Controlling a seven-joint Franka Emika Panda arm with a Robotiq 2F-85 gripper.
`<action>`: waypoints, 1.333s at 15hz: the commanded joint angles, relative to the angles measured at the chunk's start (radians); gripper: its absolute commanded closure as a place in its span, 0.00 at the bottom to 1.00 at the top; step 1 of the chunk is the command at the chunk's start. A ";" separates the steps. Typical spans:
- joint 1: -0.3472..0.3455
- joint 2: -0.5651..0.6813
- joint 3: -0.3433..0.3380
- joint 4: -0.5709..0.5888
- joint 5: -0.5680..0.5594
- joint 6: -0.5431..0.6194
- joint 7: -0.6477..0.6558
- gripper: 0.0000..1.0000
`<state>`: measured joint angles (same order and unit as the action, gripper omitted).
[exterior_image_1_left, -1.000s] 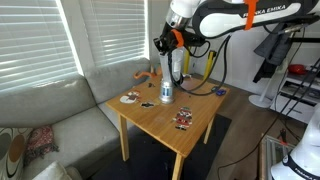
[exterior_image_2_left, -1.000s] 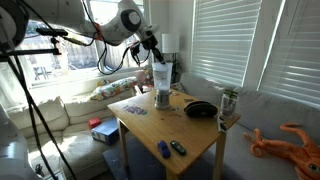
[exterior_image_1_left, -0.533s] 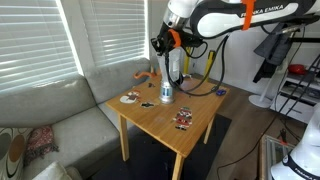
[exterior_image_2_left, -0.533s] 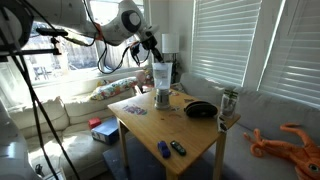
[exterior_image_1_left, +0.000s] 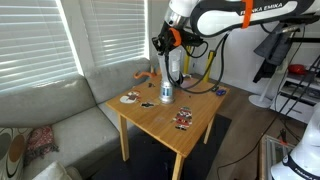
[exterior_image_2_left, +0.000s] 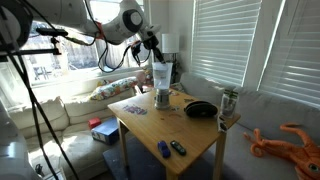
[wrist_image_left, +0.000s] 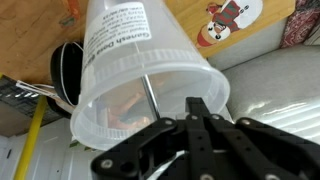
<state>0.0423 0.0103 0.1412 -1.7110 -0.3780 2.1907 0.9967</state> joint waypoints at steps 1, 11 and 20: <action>0.017 -0.009 -0.026 0.012 0.039 -0.019 0.009 1.00; 0.021 -0.026 -0.029 -0.011 0.032 -0.030 0.007 0.98; 0.015 -0.052 -0.032 -0.013 0.029 -0.118 0.012 1.00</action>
<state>0.0447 -0.0144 0.1216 -1.7120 -0.3615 2.1002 0.9967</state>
